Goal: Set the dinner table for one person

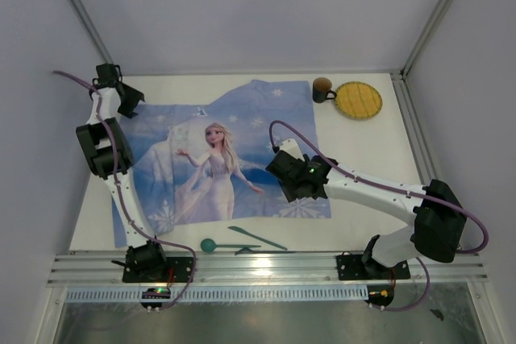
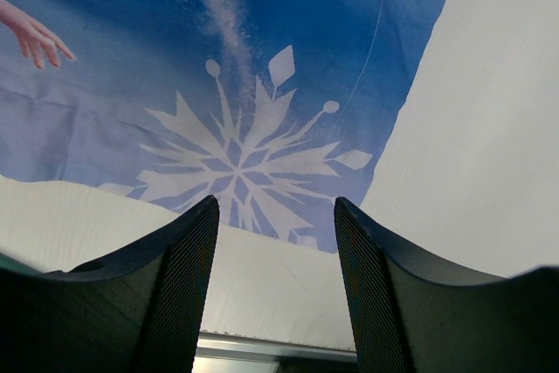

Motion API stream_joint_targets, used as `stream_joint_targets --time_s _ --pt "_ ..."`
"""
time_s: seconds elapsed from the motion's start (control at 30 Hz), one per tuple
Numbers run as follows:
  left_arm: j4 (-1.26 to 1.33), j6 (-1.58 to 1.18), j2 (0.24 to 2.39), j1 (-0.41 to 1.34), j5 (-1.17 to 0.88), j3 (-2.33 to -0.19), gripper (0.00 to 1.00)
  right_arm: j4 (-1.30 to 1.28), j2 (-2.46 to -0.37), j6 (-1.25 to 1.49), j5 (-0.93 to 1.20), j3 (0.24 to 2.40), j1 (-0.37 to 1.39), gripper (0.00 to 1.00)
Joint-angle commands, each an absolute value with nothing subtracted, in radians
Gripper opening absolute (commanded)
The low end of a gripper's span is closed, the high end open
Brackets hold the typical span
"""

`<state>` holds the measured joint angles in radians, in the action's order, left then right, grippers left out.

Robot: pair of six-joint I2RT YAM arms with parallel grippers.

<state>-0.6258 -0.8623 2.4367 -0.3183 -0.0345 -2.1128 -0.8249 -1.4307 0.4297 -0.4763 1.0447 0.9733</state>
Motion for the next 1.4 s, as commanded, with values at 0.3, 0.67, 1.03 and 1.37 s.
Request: stream_joint_targets --time_s 0.3,0.67,1.03,1.37 --pt "-0.621 -0.825 2.227 -0.318 -0.117 -2.054 0.57 -0.556 -1.589 0.35 -0.422 1.152 0.943 0.7" --pt "-0.655 -0.784 2.22 -0.319 -0.103 -1.991 0.57 -0.479 -1.77 0.367 -0.253 1.183 0.884 0.71" --pt "-0.646 -0.799 2.252 -0.318 -0.123 -1.988 0.57 -0.511 -1.756 0.394 -0.232 1.144 0.879 0.71" --pt "-0.638 -0.805 2.26 -0.318 -0.141 -1.987 0.57 -0.575 -1.851 0.399 -0.166 1.209 0.865 0.75"
